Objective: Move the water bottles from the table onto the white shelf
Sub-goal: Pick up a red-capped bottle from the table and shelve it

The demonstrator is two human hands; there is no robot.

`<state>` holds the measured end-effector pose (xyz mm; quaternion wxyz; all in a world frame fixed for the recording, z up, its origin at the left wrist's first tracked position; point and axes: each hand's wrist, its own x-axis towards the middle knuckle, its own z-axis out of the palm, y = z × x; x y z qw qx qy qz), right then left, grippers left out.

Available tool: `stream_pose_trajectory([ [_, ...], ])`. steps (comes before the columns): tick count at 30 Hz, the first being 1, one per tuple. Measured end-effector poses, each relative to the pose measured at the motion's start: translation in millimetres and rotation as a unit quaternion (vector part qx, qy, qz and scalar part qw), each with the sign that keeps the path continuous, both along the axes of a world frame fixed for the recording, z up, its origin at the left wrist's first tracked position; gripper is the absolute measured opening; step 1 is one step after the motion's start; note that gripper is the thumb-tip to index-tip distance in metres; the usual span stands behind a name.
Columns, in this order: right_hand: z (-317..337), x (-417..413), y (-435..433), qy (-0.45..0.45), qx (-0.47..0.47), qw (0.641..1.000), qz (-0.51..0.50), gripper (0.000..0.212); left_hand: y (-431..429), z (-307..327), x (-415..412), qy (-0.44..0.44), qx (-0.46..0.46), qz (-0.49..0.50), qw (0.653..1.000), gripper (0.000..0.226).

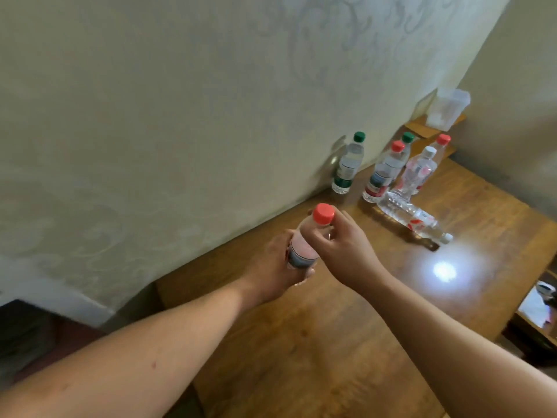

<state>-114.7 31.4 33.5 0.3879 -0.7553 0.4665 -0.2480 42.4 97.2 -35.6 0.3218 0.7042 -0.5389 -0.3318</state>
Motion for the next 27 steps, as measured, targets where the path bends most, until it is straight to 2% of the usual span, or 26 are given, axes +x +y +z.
stream_pose_trajectory([
  [3,17.6,40.0,53.6,0.021,-0.02,0.998,0.051,0.028,56.2,16.1,39.5,0.016,-0.01,0.01,1.0,0.061],
  [7,38.0,91.5,124.9,0.012,0.012,0.991,0.136,0.035,142.4,32.9,105.0,-0.011,-0.035,0.049,0.998,0.054],
  [13,48.9,193.5,212.8,0.066,0.051,0.951,0.297,0.057,274.4,50.9,197.1,-0.001,-0.063,0.137,0.989,0.055],
  [16,54.7,251.5,250.5,0.069,0.045,0.932,0.354,0.078,329.3,61.2,241.4,-0.021,-0.083,0.191,0.978,0.061],
  [18,60.8,288.4,271.7,0.059,0.041,0.921,0.383,0.071,354.2,68.6,272.1,-0.027,-0.1,0.223,0.969,0.065],
  [21,63.8,338.9,295.8,0.029,0.036,0.912,0.407,0.033,381.7,83.8,312.4,-0.014,-0.122,0.292,0.948,0.066],
  [25,52.0,403.9,310.1,0.038,-0.013,0.916,0.399,0.05,397.6,94.3,362.7,0.003,-0.159,0.342,0.926,0.065],
  [27,44.8,436.7,311.3,0.061,-0.021,0.919,0.388,0.052,397.7,92.3,388.0,-0.002,-0.164,0.358,0.919,0.067],
])
